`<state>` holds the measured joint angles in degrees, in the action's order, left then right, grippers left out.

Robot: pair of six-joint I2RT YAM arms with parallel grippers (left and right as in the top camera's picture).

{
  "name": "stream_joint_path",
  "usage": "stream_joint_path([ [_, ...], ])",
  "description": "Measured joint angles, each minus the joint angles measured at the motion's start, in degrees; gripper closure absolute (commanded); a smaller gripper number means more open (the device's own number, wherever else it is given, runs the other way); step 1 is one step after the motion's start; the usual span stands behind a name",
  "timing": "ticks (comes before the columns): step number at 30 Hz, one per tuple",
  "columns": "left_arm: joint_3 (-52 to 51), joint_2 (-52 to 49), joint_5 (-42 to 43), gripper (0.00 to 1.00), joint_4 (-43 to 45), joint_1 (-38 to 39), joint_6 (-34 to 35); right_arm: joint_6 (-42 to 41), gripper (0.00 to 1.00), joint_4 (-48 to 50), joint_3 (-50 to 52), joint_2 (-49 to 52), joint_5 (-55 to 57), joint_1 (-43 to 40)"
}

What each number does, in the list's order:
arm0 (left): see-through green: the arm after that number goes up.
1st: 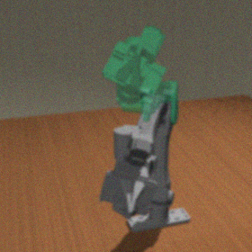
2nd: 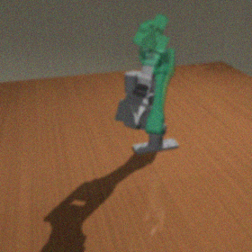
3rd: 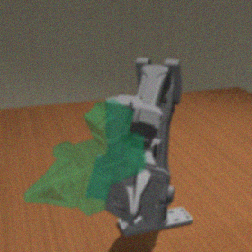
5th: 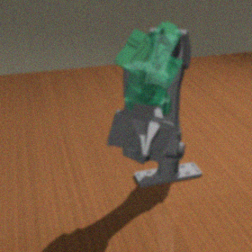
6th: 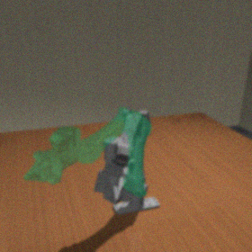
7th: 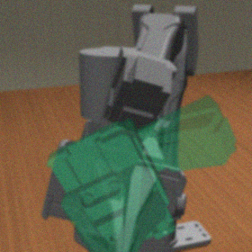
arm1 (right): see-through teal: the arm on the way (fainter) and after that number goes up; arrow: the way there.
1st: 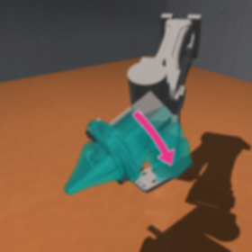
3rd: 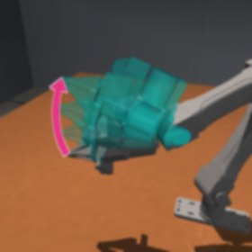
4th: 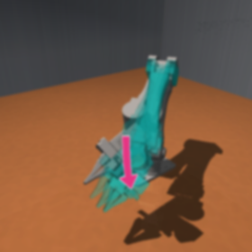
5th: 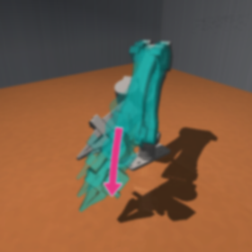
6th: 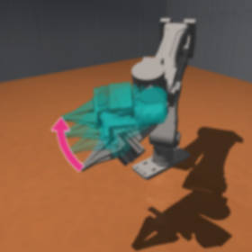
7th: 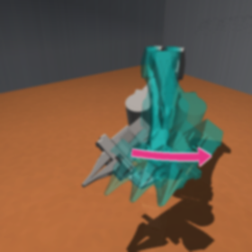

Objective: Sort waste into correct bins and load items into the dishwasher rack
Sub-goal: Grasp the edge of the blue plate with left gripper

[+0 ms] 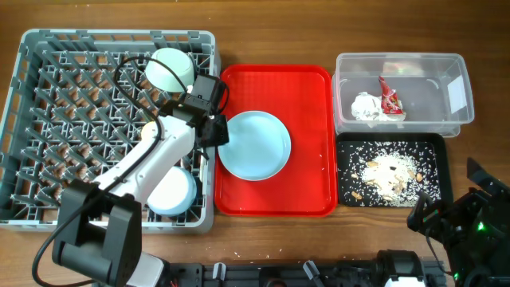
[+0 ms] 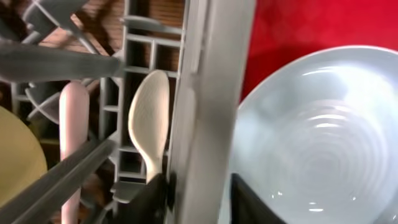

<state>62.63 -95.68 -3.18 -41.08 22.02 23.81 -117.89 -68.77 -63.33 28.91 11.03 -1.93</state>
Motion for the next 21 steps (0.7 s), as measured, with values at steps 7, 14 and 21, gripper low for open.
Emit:
stream_joint_path([
  [7,7.8,3.4,-0.4,0.48,-8.5,-2.7,0.7,0.0,0.01,0.0,0.0,0.0,0.0,0.0],
  [14,15.7,22.5,8.1,0.00,-12.8,6.7,3.3,0.0,0.00,0.0,0.0,0.0,0.0,0.0],
  [21,15.5,16.0,10.5,0.32,-14.9,22.9,3.7,0.0,0.00,0.0,0.0,0.0,0.0,0.0],
])
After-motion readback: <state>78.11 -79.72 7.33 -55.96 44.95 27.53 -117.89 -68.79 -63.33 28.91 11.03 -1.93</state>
